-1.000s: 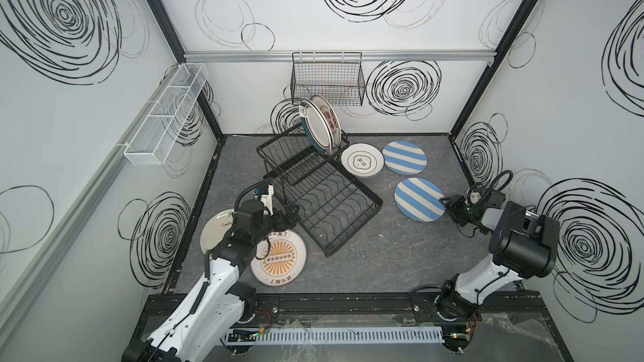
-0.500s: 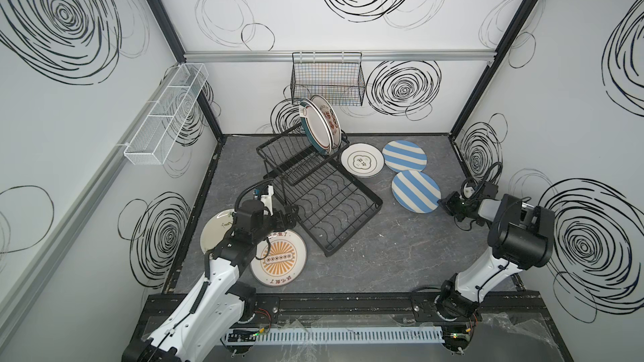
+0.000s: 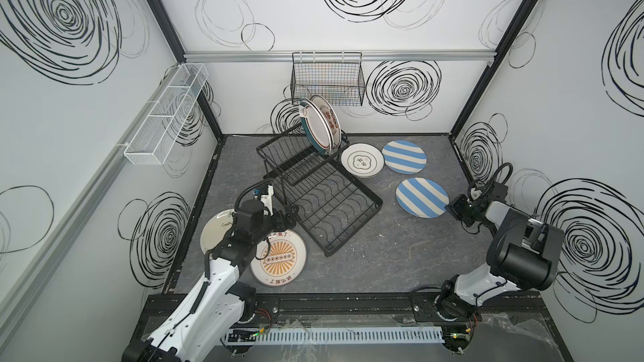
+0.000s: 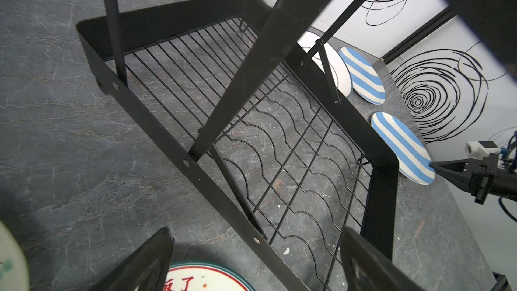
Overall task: Load plates into a dish rack
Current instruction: Pick up the plate from the middle-right of the table.
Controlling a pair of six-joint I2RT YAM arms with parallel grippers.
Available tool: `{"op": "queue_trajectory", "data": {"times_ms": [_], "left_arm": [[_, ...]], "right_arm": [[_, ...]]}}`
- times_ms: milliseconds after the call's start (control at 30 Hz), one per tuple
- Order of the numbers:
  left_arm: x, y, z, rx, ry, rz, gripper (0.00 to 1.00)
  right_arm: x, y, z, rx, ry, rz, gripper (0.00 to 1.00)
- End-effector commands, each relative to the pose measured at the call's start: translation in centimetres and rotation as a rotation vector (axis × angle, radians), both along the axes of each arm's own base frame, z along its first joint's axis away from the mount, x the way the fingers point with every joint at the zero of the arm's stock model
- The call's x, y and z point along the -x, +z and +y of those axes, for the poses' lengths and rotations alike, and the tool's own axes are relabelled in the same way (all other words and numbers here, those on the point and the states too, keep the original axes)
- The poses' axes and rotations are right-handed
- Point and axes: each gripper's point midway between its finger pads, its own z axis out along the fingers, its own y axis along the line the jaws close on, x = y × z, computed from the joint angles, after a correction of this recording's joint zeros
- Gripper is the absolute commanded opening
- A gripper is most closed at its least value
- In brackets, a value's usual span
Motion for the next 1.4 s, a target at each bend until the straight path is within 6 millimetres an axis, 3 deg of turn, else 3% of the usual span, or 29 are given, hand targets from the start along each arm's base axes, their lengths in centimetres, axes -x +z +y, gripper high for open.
{"op": "queue_trajectory", "data": {"times_ms": [0,133,267,467,567,733,933,1000,1167,1367], "left_arm": [[-0.4,1.4,-0.1,-0.001,-0.010,-0.039,0.96],[-0.4,1.6,-0.3,-0.002,-0.016,-0.042,0.96],[-0.2,1.4,-0.6,-0.001,-0.027,-0.038,0.96],[-0.1,1.3,-1.1,-0.004,-0.041,-0.036,0.96],[0.0,1.2,-1.3,-0.004,-0.045,-0.036,0.96],[0.2,1.2,-1.7,-0.007,-0.059,-0.039,0.96],[0.3,1.0,-2.1,-0.011,-0.069,-0.034,0.96],[0.4,1.1,-2.4,-0.004,-0.080,-0.040,0.96],[0.8,1.5,-3.5,-0.007,-0.114,-0.039,0.96],[1.4,2.4,-6.3,-0.004,-0.192,-0.069,0.96]], "right_arm": [[1.5,0.8,0.6,0.028,0.006,0.045,0.00],[1.0,4.4,0.3,0.100,0.016,-0.016,0.00],[0.0,9.4,0.6,0.193,0.038,-0.110,0.00],[-1.8,16.9,3.3,0.313,0.122,-0.284,0.00],[-2.0,19.5,4.3,0.376,0.148,-0.325,0.00],[-1.6,19.9,6.5,0.350,0.215,-0.350,0.00],[-1.6,23.1,9.7,0.287,0.315,-0.439,0.00],[-1.5,23.1,11.5,0.244,0.389,-0.452,0.00],[-0.8,21.4,16.4,0.118,0.532,-0.475,0.00],[0.6,17.6,18.4,0.009,0.565,-0.458,0.00]]}}
